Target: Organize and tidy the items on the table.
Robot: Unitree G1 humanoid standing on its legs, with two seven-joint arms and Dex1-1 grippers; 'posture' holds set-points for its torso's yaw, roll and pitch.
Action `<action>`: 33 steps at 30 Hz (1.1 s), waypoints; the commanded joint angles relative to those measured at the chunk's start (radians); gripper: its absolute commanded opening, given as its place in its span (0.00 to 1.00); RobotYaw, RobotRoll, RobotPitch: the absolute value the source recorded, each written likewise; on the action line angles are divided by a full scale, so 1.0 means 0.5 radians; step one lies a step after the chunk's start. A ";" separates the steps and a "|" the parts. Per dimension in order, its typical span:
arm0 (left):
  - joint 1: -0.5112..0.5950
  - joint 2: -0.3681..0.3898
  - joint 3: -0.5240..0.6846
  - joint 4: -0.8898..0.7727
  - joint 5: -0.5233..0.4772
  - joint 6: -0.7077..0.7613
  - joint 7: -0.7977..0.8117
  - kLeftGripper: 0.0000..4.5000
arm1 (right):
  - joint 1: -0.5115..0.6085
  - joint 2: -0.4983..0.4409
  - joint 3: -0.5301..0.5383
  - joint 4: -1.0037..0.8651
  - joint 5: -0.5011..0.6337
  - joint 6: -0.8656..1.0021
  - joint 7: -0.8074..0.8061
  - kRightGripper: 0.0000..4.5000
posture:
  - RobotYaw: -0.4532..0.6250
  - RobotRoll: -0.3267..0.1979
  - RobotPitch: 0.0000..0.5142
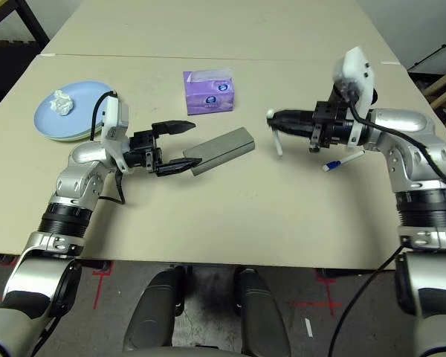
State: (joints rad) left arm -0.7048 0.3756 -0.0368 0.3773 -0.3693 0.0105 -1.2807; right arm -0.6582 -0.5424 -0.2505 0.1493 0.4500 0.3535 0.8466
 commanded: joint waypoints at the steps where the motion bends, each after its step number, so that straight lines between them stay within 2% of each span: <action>1: -0.042 0.002 -0.014 0.061 0.015 -0.024 -0.021 1.00 | 0.043 0.121 -0.164 -0.143 0.025 -0.066 -0.369 0.09 | 0.51 0.62 0.40; 13: -0.077 -0.002 -0.025 0.126 0.022 -0.059 -0.051 1.00 | -0.031 0.269 -0.326 -0.063 -0.121 -0.415 -1.051 0.09 | 0.50 0.62 0.41; 23: -0.082 0.020 -0.016 0.130 0.023 -0.058 -0.062 1.00 | -0.091 0.244 -0.364 0.099 -0.181 -0.625 -1.295 0.09 | 0.51 0.62 0.41; 27: -0.088 0.027 -0.013 0.135 0.025 -0.060 -0.064 1.00 | -0.113 0.189 -0.370 0.076 -0.150 -0.542 -1.330 0.09 | 0.51 0.62 0.40; 33: -0.088 0.023 -0.020 0.140 0.024 -0.065 -0.065 1.00 | -0.080 0.097 -0.339 0.039 -0.123 -0.196 -1.393 0.09 | 0.50 0.62 0.40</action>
State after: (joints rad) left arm -0.7422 0.3853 -0.0387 0.4434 -0.3674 -0.0136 -1.3020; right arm -0.7080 -0.4803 -0.4087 0.1882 0.3786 0.2130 0.1585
